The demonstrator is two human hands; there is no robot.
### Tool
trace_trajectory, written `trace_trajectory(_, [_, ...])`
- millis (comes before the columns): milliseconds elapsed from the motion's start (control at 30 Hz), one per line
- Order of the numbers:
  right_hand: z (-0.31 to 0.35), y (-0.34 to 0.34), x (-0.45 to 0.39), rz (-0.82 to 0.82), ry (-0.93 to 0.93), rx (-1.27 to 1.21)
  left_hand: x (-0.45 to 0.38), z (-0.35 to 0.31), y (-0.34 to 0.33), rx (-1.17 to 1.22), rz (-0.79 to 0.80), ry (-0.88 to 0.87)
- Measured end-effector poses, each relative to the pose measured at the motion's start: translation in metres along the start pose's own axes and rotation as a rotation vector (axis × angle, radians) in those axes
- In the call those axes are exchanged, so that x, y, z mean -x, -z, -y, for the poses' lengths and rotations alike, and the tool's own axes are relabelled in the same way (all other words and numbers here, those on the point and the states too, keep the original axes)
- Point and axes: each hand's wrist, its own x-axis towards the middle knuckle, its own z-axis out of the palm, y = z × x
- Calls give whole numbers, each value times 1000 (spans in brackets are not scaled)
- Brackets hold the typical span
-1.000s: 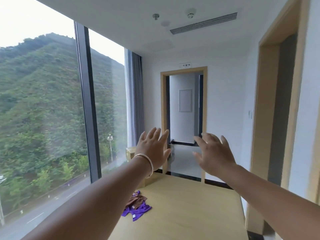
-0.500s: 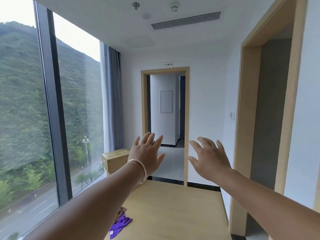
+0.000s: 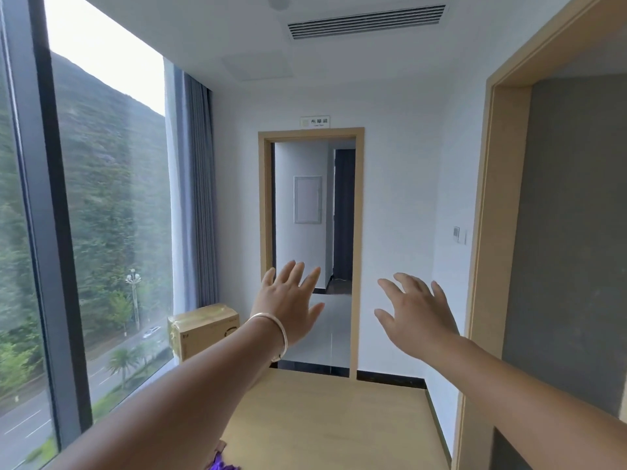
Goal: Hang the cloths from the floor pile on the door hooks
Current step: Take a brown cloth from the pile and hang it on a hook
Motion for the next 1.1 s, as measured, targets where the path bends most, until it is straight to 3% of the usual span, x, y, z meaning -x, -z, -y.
trace_trajectory(300, [-28, -73, -81, 38, -27, 38, -90, 9, -94, 27, 21, -34])
trace_trajectory(800, [-136, -213, -280, 49, 10, 23, -303, -11, -251, -12, 42, 23])
trace_trajectory(1100, [-160, -316, -375, 146, 23, -1, -393, 1, -356, -2, 122, 2])
